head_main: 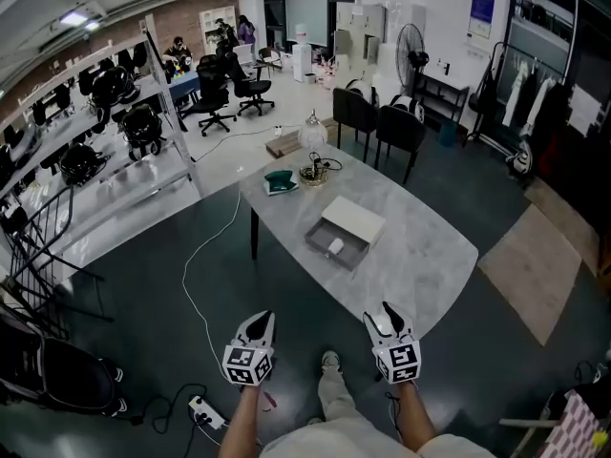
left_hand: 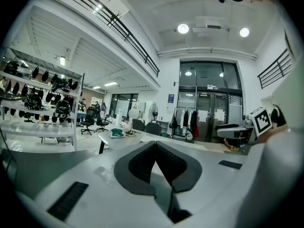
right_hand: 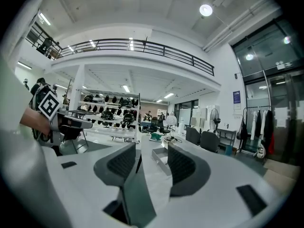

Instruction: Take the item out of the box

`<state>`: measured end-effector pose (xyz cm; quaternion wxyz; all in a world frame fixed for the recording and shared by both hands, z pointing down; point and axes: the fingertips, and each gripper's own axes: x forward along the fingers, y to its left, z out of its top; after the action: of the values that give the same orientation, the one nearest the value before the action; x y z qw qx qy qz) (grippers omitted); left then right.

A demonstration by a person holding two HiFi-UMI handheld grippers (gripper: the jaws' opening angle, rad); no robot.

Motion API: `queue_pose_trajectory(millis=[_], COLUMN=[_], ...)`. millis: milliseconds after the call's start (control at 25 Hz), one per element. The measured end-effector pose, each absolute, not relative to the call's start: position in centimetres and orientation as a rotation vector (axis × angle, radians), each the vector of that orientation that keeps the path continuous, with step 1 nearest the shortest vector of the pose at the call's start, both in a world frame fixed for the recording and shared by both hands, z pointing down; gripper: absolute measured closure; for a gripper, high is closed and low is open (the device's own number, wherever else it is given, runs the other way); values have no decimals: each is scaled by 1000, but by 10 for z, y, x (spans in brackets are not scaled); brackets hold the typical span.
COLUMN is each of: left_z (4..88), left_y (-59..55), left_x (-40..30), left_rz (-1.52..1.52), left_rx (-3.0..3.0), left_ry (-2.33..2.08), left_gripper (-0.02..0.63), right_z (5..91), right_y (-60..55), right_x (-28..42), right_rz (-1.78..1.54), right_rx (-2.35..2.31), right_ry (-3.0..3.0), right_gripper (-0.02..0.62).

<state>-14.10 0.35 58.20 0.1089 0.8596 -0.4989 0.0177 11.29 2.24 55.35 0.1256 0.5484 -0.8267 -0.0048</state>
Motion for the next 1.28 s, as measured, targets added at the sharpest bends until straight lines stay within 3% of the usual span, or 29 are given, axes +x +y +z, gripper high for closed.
queue_pose_trajectory(millis=[1280], left_z=[543], left_y=[-262], left_x=[-81], left_rz=[57], left_rx=[2531], left_ry=[-1525], left_gripper=[591], right_z=[504], right_y=[-260], right_x=[157], right_rz=[-87], right_rx=[1543], right_ry=[-2508], right_gripper=[393])
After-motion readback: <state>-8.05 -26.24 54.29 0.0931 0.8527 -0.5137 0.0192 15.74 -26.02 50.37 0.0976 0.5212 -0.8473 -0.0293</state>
